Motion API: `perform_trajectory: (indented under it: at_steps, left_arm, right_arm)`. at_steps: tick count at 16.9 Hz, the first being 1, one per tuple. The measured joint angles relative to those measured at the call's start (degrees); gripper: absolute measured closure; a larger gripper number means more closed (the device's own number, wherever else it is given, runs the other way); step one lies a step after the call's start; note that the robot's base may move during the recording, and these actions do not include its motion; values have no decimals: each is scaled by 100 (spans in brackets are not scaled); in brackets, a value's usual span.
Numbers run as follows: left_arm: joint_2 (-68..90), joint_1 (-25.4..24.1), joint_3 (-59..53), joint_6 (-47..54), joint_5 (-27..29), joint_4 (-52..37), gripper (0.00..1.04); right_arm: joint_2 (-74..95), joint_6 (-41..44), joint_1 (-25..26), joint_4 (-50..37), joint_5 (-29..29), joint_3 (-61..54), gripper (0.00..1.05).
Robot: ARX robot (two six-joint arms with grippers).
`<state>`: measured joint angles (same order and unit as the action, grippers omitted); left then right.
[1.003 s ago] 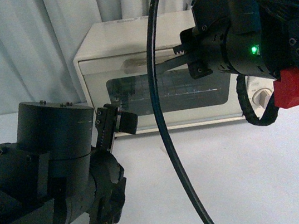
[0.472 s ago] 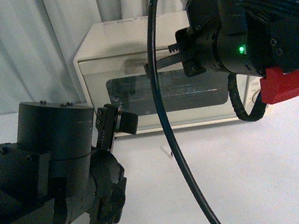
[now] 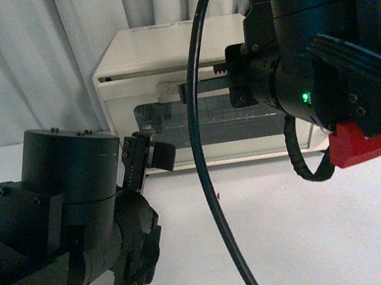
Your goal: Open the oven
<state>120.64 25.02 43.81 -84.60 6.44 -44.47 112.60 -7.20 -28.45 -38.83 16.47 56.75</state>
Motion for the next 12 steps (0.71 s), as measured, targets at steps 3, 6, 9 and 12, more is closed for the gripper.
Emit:
perform_trajectory:
  at_steps: [3, 6, 9, 12]
  left_arm:
    - [0, 0, 0, 0, 0, 0, 7]
    - [0, 0, 0, 0, 0, 0, 7]
    - [0, 28, -39, 63, -26, 11, 7]
    - [0, 26, -39, 63, -17, -11, 7]
  right_arm:
    - [-214, -243, -269, -120, 225, -448, 103]
    - [-505, -433, -588, -111, 323, -1027, 103]
    - [-848, -448, -754, 68, 474, -1718, 103]
    - [-1958, -168, -435, 289, 1322, -2533, 103]
